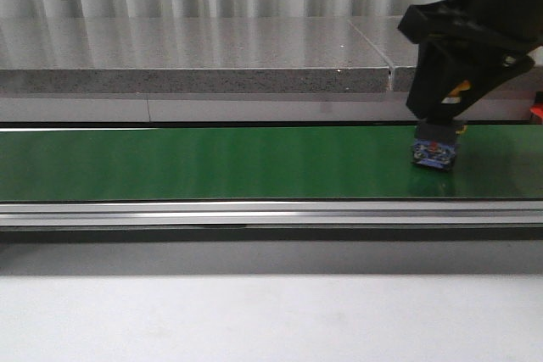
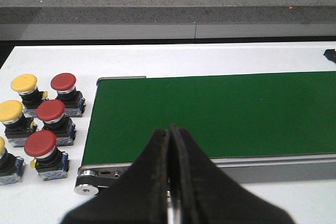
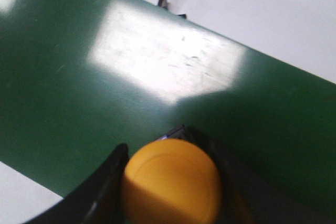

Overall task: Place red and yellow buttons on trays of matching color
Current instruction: 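Carry the yellow button into the yellow tray and open the right gripper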

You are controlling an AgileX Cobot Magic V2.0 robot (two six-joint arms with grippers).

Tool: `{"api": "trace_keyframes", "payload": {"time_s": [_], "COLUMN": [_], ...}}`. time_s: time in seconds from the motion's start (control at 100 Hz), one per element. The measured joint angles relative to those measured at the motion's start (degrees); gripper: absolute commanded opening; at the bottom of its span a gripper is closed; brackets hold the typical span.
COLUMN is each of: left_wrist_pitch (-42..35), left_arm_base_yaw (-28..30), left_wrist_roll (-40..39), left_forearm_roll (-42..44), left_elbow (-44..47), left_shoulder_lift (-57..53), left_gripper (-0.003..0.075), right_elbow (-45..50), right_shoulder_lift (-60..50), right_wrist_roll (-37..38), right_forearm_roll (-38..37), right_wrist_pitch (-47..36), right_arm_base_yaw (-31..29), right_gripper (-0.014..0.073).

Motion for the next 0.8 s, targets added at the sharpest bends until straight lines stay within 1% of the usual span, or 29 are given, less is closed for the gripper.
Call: {"api": "trace_keyframes", "payload": {"time_s": [0.11, 0.25, 0.36, 0.53, 0.61, 0.69, 0.8], "left_wrist_pitch": [0.0, 0.0, 0.0, 0.0, 0.0, 0.0, 0.0], "left_arm_base_yaw": [0.0, 0.0, 0.0, 0.0, 0.0, 0.0, 0.0], "left_wrist_roll": [0.0, 0.0, 0.0, 0.0, 0.0, 0.0, 0.0], "left_forearm_roll": [0.0, 0.0, 0.0, 0.0, 0.0, 0.0, 0.0], "left_elbow": [0.0, 0.0, 0.0, 0.0, 0.0, 0.0, 0.0], "left_shoulder_lift": [0.0, 0.0, 0.0, 0.0, 0.0, 0.0, 0.0], "left_gripper": [-0.0021, -0.0021, -0.0021, -0.0021, -0.0021, -0.0021, -0.0021], "right_elbow": [0.0, 0.0, 0.0, 0.12, 1.37, 3.62, 8.05], "right_shoulder_lift": [-3.24, -8.72, -12.49, -13.81, -13.81, -13.81, -13.81], "right_wrist_roll": [1.83, 2.77, 4.86, 7.9, 10.22, 12.32, 14.72], "right_forearm_roll": [0.0, 0.0, 0.0, -0.1, -0.1, -0.19, -0.32], "right_wrist_pitch": [0.92, 2.28, 2.82, 3.07, 1.69, -0.75, -4.98], "right_arm_base_yaw": [-3.77, -10.69, -18.54, -31.41, -37.33, -41.82, -46.11], "right_gripper": [0.0106, 0.0106, 0.0106, 0.0106, 0.0106, 0.0106, 0.0106]}}
